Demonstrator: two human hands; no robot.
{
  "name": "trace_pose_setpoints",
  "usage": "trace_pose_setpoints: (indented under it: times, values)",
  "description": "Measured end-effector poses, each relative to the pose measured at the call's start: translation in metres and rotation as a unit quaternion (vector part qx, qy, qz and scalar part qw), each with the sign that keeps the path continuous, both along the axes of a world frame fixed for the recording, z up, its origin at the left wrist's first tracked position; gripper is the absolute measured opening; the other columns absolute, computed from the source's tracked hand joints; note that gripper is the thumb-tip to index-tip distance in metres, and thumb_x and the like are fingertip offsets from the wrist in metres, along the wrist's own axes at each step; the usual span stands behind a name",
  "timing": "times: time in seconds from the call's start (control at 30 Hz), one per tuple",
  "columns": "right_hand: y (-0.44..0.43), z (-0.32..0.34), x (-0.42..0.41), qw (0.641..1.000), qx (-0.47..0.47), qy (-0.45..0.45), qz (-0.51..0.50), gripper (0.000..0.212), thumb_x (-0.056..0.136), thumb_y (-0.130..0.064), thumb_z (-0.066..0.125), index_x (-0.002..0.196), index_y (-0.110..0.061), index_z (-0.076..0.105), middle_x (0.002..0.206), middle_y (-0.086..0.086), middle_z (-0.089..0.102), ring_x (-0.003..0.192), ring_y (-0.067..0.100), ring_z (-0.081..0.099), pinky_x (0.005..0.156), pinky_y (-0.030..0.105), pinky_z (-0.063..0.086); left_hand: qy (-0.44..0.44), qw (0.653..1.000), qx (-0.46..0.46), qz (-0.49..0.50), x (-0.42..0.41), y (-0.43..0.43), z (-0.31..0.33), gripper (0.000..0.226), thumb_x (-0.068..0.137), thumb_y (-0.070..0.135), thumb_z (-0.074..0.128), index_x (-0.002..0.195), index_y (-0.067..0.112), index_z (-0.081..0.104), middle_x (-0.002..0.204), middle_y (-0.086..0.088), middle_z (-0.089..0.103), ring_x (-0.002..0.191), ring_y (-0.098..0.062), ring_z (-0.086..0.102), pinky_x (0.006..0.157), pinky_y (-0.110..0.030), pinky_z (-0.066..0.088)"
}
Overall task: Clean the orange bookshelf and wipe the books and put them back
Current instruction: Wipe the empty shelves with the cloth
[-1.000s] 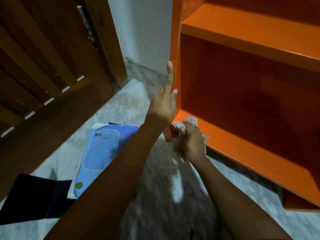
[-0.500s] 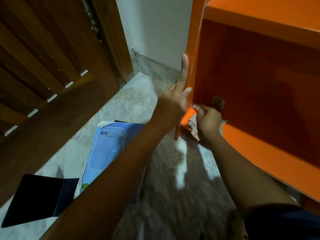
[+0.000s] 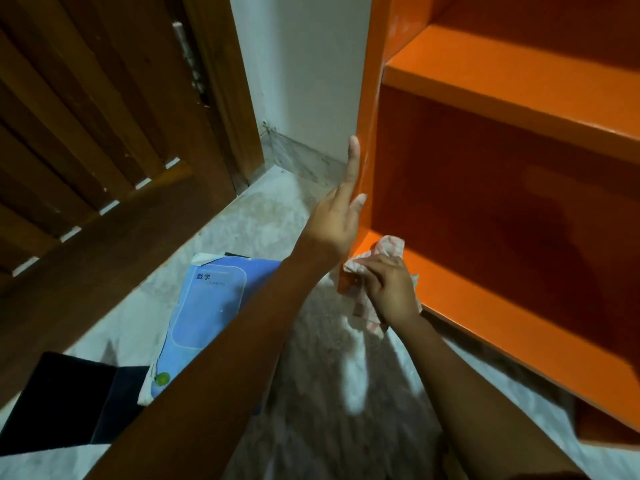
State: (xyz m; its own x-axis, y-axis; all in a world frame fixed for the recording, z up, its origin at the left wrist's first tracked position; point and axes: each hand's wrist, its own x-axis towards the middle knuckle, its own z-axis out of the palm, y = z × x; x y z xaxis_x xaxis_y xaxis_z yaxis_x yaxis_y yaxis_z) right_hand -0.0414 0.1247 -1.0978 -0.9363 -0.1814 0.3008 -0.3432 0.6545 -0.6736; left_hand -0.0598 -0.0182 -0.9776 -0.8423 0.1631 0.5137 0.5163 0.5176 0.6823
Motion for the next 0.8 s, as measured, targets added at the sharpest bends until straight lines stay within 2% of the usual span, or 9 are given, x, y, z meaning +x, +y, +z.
trace_pose_setpoints:
  times: [0.07, 0.13, 0.2, 0.3, 0.4, 0.5, 0.57, 0.67, 0.8]
  values:
    - [0.003, 0.004, 0.011, 0.997, -0.068, -0.036, -0.006, 0.022, 0.092, -0.010, 0.056, 0.100, -0.021, 0.074, 0.096, -0.004, 0.071, 0.093, 0.009, 0.059, 0.085, 0.020, 0.035, 0.000, 0.999, 0.039, -0.015, 0.004, 0.002, 0.005, 0.066, 0.101, 0.018, 0.033, 0.139, 0.054, -0.009, 0.067, 0.001, 0.045, 0.057, -0.010, 0.040, 0.059, -0.023, 0.037]
    - [0.002, 0.007, 0.019, 0.984, -0.157, -0.067, -0.058, 0.019, 0.093, -0.015, 0.058, 0.103, -0.018, 0.073, 0.102, -0.007, 0.070, 0.099, 0.001, 0.060, 0.090, 0.026, 0.042, 0.004, 0.998, 0.063, -0.016, 0.004, 0.005, 0.017, 0.060, 0.101, 0.017, 0.031, 0.144, 0.040, -0.004, 0.105, -0.020, 0.062, 0.076, -0.018, 0.057, 0.073, -0.031, 0.050]
    - [-0.006, 0.015, 0.018, 0.948, -0.274, -0.082, -0.136, 0.020, 0.094, -0.018, 0.057, 0.107, -0.015, 0.072, 0.108, -0.005, 0.070, 0.105, 0.003, 0.061, 0.092, 0.027, 0.046, 0.006, 0.996, 0.083, -0.012, 0.004, 0.007, 0.030, 0.059, 0.101, 0.019, 0.031, 0.145, 0.038, -0.003, 0.139, -0.019, 0.047, 0.098, -0.026, 0.061, 0.089, -0.039, 0.052]
    - [-0.025, 0.034, 0.004, 0.857, -0.446, -0.120, -0.231, 0.027, 0.095, -0.018, 0.055, 0.118, -0.007, 0.065, 0.111, 0.007, 0.068, 0.105, 0.017, 0.063, 0.086, 0.030, 0.051, 0.001, 0.995, 0.104, -0.006, 0.000, 0.007, 0.044, 0.056, 0.100, 0.027, 0.032, 0.142, 0.046, 0.000, 0.146, -0.012, 0.042, 0.100, -0.029, 0.061, 0.088, -0.046, 0.052]
    - [-0.052, 0.057, -0.011, 0.739, -0.614, -0.177, -0.215, 0.028, 0.098, -0.013, 0.050, 0.123, -0.005, 0.058, 0.103, 0.015, 0.070, 0.088, 0.022, 0.069, 0.067, 0.024, 0.057, -0.010, 0.994, 0.110, -0.005, -0.001, 0.006, 0.047, 0.054, 0.099, 0.032, 0.033, 0.140, 0.050, 0.002, 0.149, -0.007, 0.039, 0.111, -0.026, 0.059, 0.092, -0.050, 0.051]
    - [-0.068, 0.068, -0.027, 0.672, -0.681, -0.179, -0.230, 0.032, 0.096, -0.008, 0.051, 0.127, 0.000, 0.055, 0.119, 0.022, 0.063, 0.103, 0.026, 0.065, 0.084, 0.033, 0.055, -0.012, 0.994, 0.106, -0.011, -0.002, 0.003, 0.045, 0.055, 0.099, 0.029, 0.034, 0.142, 0.047, 0.004, 0.150, -0.007, 0.037, 0.100, -0.021, 0.057, 0.090, -0.053, 0.050]
    - [-0.069, 0.067, -0.036, 0.672, -0.680, -0.180, -0.232, 0.032, 0.095, -0.012, 0.053, 0.124, 0.002, 0.057, 0.125, 0.026, 0.059, 0.114, 0.036, 0.059, 0.096, 0.045, 0.049, -0.014, 0.995, 0.101, -0.013, -0.002, 0.002, 0.046, 0.057, 0.100, 0.026, 0.035, 0.142, 0.047, 0.003, 0.150, -0.008, 0.037, 0.090, -0.022, 0.058, 0.087, -0.050, 0.052]
    - [-0.068, 0.074, -0.039, 0.718, -0.641, -0.153, -0.223, 0.034, 0.092, -0.027, 0.059, 0.115, -0.002, 0.063, 0.121, 0.023, 0.061, 0.114, 0.037, 0.059, 0.097, 0.055, 0.047, -0.014, 0.995, 0.100, -0.010, -0.001, 0.000, 0.046, 0.060, 0.101, 0.022, 0.035, 0.143, 0.049, 0.001, 0.149, -0.010, 0.038, 0.120, -0.026, 0.056, 0.096, -0.045, 0.049]
    - [-0.071, 0.092, -0.027, 0.809, -0.541, -0.058, -0.224, 0.029, 0.093, -0.022, 0.059, 0.118, -0.008, 0.065, 0.110, -0.001, 0.063, 0.112, 0.019, 0.059, 0.098, 0.035, 0.048, -0.029, 0.996, 0.085, 0.002, 0.000, 0.001, 0.047, 0.056, 0.101, 0.023, 0.035, 0.142, 0.043, 0.002, 0.146, -0.009, 0.044, 0.081, -0.042, 0.062, 0.070, -0.052, 0.054]
